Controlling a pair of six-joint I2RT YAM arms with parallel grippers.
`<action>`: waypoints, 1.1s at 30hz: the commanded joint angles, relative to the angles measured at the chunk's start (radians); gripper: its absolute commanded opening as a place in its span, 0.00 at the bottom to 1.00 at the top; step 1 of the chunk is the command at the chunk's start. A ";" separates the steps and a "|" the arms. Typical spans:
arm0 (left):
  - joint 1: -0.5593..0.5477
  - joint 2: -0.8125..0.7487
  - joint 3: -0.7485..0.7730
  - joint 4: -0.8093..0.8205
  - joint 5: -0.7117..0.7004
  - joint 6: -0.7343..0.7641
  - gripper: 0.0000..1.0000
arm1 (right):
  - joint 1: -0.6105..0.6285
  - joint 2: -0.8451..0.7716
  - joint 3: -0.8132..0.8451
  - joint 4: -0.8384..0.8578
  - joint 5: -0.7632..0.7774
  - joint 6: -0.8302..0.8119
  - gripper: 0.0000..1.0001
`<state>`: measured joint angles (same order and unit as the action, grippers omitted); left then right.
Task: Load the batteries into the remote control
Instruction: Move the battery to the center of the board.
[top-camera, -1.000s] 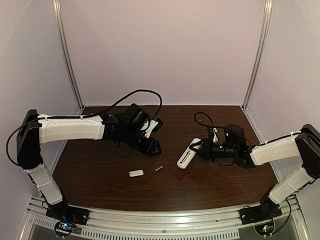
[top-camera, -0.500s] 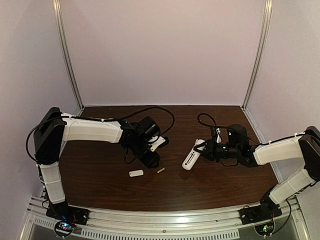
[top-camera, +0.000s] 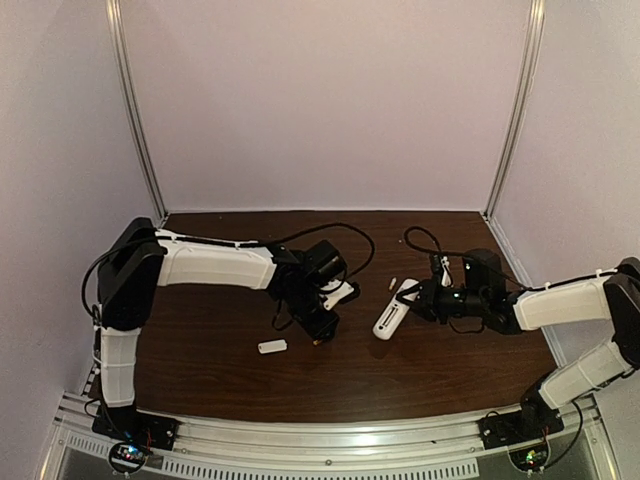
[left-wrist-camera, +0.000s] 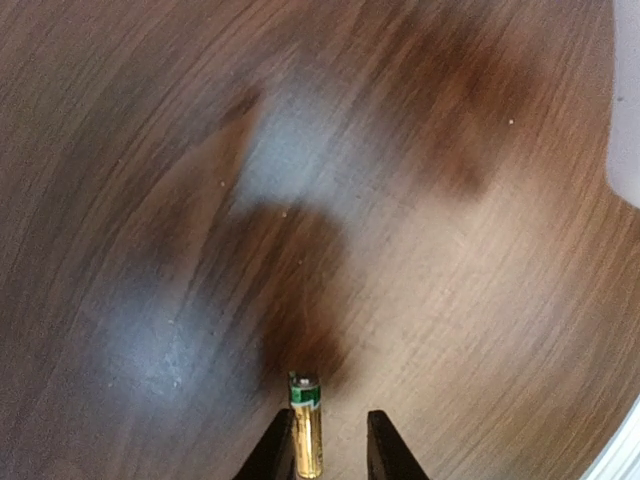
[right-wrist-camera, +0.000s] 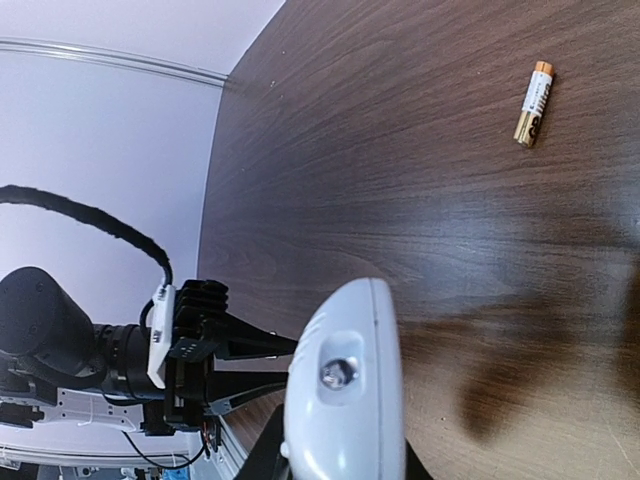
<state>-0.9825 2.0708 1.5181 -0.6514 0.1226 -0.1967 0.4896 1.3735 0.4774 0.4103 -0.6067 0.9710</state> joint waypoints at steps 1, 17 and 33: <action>-0.008 0.062 0.056 -0.054 -0.059 -0.042 0.23 | -0.017 -0.030 -0.016 -0.005 -0.014 -0.020 0.00; 0.048 0.105 0.062 -0.078 -0.051 -0.518 0.00 | -0.026 -0.053 -0.024 -0.005 -0.021 -0.024 0.00; 0.088 0.033 0.021 -0.070 -0.189 -1.319 0.00 | -0.029 -0.105 -0.033 -0.032 -0.008 -0.041 0.00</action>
<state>-0.8921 2.1307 1.5513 -0.6960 0.0101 -1.3437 0.4683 1.3067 0.4549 0.3897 -0.6247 0.9562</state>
